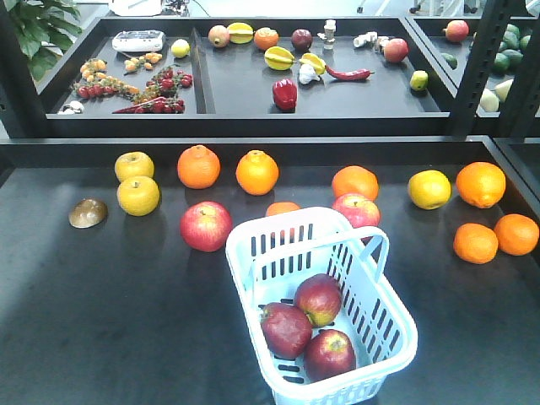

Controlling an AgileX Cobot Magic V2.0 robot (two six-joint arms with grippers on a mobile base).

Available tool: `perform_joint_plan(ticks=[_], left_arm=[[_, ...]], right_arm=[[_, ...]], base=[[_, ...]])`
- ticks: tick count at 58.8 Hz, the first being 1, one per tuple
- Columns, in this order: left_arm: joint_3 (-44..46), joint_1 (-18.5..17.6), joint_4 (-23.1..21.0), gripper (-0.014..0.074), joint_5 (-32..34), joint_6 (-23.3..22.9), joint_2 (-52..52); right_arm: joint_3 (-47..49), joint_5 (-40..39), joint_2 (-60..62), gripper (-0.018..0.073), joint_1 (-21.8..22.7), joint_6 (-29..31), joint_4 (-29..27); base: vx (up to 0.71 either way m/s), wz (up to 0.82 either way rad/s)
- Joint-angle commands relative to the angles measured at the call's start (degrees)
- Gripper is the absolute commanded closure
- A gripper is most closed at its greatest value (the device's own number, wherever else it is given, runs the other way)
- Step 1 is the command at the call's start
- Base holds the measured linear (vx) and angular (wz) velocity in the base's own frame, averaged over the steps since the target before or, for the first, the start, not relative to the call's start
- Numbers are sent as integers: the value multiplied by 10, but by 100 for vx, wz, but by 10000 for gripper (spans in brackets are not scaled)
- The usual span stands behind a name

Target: Pick three apples into basket with both arms

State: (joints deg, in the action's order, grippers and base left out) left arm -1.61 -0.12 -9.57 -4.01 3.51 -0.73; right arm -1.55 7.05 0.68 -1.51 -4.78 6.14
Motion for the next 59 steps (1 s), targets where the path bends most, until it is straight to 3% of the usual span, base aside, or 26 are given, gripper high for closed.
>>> perform_joint_plan(ticks=[1,59], left_arm=[[14,2,-1,602,40,-5,-8],[14,2,-1,602,40,-5,-8]], right_arm=[[-8,-46,7,564,4,-30,10],[-8,-46,7,564,4,-34,9]], base=[[0,0],[0,0]])
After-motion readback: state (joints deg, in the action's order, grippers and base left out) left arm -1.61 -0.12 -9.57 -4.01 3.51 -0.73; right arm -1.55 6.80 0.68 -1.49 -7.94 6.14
